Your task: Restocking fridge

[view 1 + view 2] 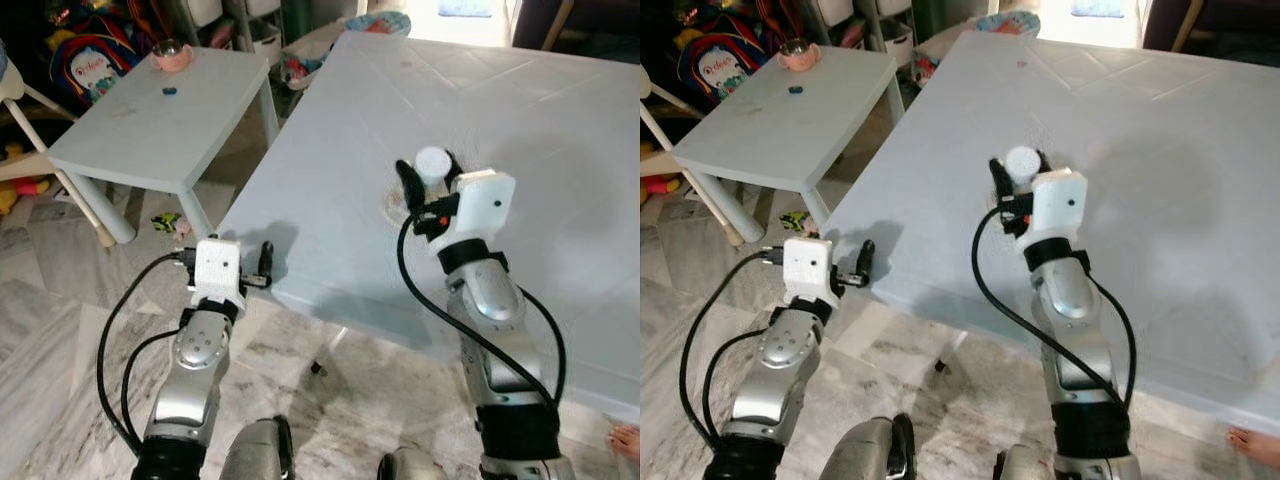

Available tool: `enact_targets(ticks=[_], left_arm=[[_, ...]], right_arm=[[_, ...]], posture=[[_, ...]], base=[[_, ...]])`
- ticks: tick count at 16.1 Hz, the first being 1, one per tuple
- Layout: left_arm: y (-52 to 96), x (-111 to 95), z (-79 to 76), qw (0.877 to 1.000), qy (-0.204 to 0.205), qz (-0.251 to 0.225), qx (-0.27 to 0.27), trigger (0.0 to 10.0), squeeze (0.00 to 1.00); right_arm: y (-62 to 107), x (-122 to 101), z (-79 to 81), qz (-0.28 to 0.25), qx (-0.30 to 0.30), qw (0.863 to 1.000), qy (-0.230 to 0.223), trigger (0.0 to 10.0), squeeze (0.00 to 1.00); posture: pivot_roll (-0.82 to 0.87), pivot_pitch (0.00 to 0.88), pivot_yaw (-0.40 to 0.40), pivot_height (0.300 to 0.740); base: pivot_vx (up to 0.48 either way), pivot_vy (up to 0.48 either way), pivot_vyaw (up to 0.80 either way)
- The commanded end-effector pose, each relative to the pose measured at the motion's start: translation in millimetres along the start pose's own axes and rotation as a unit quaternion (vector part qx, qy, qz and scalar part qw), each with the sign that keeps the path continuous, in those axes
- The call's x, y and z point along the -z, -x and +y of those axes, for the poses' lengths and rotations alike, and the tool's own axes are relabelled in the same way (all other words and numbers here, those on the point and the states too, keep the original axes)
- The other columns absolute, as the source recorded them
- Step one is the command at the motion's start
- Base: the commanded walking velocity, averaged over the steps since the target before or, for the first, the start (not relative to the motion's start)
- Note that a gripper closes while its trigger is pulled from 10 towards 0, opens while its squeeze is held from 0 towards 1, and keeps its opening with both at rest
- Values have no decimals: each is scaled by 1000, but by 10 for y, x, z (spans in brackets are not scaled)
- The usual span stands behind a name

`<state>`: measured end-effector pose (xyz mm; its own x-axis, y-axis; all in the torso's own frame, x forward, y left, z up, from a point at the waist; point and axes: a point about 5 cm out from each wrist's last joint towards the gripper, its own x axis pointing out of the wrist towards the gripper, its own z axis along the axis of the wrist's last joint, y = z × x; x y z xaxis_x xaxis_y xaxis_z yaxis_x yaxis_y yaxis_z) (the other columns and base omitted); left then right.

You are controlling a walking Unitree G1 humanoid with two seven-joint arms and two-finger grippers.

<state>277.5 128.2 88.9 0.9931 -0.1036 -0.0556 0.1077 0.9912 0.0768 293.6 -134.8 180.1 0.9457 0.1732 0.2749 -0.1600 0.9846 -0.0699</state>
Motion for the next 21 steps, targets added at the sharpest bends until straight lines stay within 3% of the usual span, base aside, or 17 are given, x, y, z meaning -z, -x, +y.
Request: enact_targets(ticks=[1, 9, 14, 18, 21], left_arm=[[-16, -3, 18, 1000, -3, -3, -9, 10000, 0], [-87, -6, 4, 1000, 0, -14, -16, 10000, 0], [-121, -15, -19, 1000, 4, -19, -17, 10000, 0], [-118, -20, 30, 999, 3, -23, -26, 10000, 0], [-113, -10, 55, 999, 1, -23, -29, 10000, 0]], right_arm=[[-33, -174, 30, -36, -3, 999, 3, 10000, 0], [-24, -171, 100, -27, -22, 999, 0, 10000, 0], [26, -106, 65, -16, -17, 1000, 0, 10000, 0], [303, 2, 5, 9, -5, 1000, -6, 10000, 0], [445, 63, 11, 25, -20, 999, 27, 10000, 0]], posture=[[-37, 0, 74, 740], [-47, 0, 61, 740], [-60, 0, 56, 740], [-64, 0, 56, 740], [-69, 0, 59, 740]], base=[[0, 0, 0], [-134, 0, 0], [-148, 0, 0], [-415, 0, 0], [-357, 0, 0]])
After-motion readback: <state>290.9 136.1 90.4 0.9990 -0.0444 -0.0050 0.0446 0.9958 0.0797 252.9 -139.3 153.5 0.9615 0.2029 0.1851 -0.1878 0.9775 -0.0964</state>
